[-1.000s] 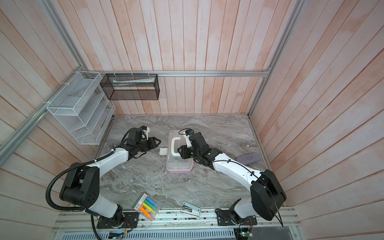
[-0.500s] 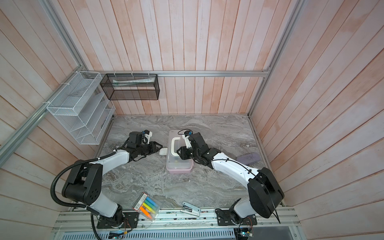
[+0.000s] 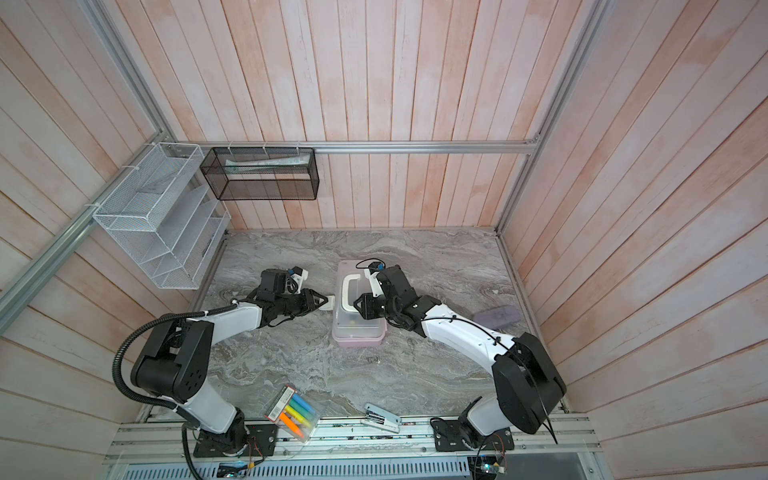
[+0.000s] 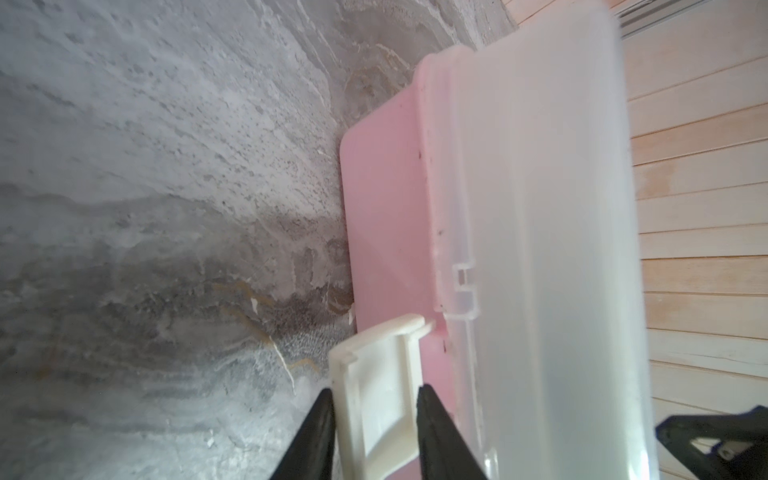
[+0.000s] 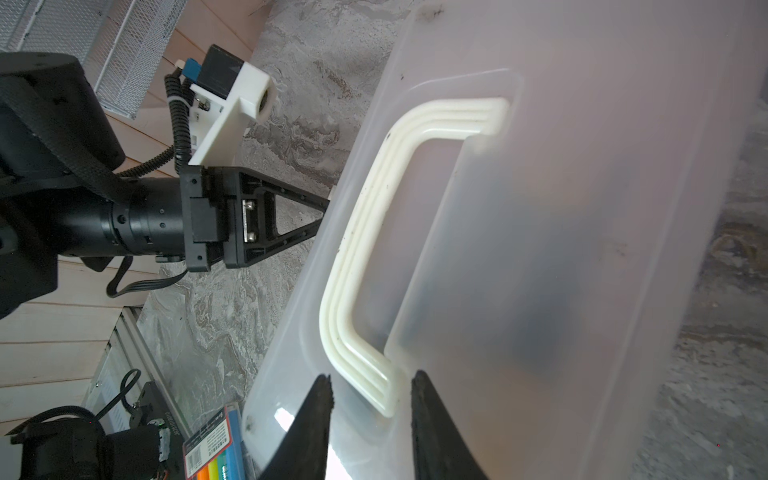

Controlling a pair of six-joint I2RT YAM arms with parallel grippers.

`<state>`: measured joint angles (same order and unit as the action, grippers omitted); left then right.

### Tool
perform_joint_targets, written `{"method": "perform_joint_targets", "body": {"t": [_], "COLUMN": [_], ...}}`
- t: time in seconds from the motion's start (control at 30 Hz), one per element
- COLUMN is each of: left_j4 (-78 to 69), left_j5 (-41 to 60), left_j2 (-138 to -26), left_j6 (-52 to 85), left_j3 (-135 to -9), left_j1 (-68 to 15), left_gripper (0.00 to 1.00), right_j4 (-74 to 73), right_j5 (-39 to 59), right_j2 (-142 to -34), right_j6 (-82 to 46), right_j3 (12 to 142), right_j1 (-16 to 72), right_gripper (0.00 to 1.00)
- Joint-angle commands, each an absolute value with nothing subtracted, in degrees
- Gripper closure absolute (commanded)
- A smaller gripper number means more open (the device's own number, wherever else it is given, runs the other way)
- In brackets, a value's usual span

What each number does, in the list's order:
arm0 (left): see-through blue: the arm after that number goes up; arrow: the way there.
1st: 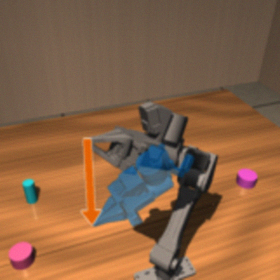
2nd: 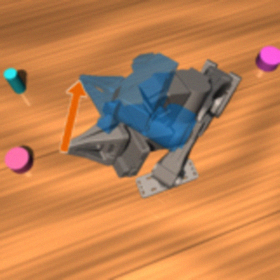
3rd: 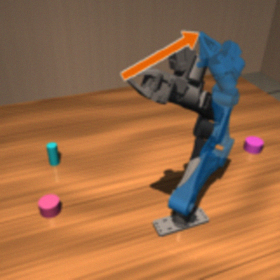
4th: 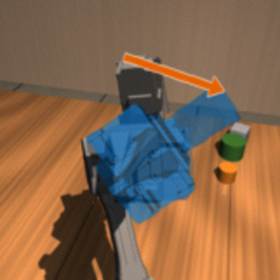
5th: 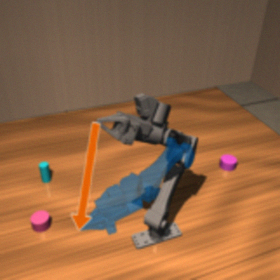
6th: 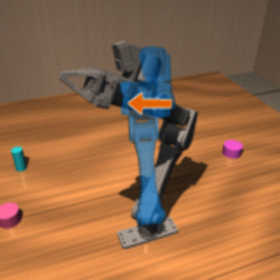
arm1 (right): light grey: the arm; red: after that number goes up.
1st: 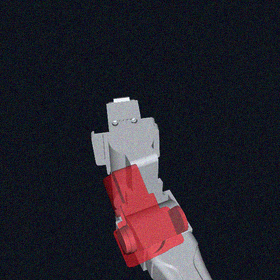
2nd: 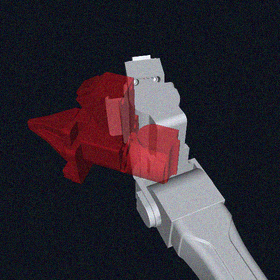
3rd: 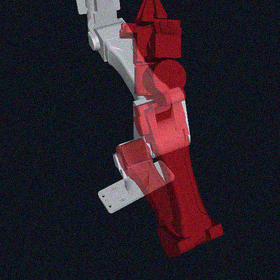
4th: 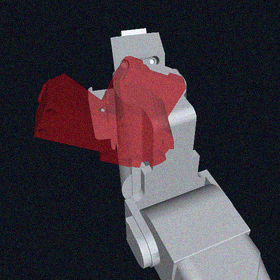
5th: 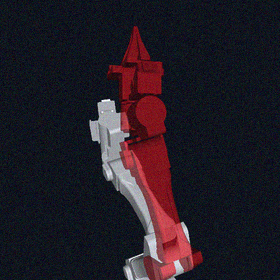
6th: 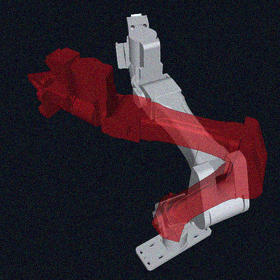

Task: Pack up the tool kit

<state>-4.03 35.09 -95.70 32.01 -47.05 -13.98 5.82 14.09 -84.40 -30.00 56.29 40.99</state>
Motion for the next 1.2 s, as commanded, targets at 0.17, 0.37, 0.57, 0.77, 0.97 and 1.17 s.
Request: {"method": "perform_joint_targets", "body": {"t": [0.17,0.37,0.57,0.77,0.97,1.17], "left_j4": [-6.33,-5.49,-3.83,-1.7,-0.71,-0.13], "left_j5": [38.41,38.41,38.23,38.76,39.8,40.77], "left_j2": [-96.24,-96.07,-94.27,-91.91,-91.36,-90.44], "left_j6": [32.7,32.74,32.84,33.07,33.33,33.48], "left_j3": [-46.11,-46.4,-46.88,-47.89,-48.77,-49.12], "left_j1": [-13.78,-13.75,-13.71,-13.76,-13.74,-13.76], "left_gripper": [0.78,0.85,0.88,0.85,0.82,0.8], "right_j4": [5.3,4.97,4.7,3.74,3.01,2.63], "right_j5": [14.79,14.67,14.48,14.99,15.52,16.26], "right_j2": [-85.6,-85.78,-85.69,-85.69,-86.13,-86.61], "right_j6": [-30.23,-30.24,-30.06,-29.88,-29.62,-29.62], "right_j3": [56.34,56.23,55.5,54.79,54.22,53.99], "right_j1": [40.55,40.52,40.3,39.74,39.29,39.11], "right_gripper": [0.69,0.69,0.69,0.7,0.7,0.71]}}
